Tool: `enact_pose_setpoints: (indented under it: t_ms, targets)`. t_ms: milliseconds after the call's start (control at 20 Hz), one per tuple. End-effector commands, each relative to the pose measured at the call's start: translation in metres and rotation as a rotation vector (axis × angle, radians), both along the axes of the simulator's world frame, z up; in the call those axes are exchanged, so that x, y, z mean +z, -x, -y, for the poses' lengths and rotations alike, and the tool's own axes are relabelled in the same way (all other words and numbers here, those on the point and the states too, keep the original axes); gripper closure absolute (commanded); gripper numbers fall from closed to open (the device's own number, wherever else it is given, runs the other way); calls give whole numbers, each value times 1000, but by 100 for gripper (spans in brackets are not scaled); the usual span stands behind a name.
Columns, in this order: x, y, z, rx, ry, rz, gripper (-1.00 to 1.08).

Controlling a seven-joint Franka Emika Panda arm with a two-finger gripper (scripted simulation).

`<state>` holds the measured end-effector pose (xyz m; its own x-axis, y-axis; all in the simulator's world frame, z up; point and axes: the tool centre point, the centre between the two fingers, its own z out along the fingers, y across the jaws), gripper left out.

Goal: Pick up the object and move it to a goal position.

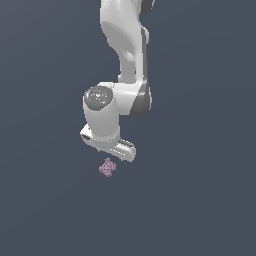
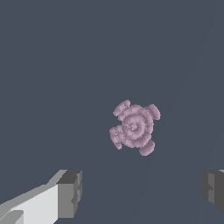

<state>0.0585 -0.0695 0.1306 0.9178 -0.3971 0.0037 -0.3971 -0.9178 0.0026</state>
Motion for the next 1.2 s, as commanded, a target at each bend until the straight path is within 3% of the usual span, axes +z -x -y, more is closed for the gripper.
enact_pose_setpoints:
  t_ms: [0,450,800,1150]
  targets:
    - [-13,-7,7,-64,-2,0,-92]
    - [-39,-19,21,-186,-4,-2,-92]
    - [-44,-19,21,-189,-4,-3,-92]
    - [-77,-18,21,-193,-4,-2,-92]
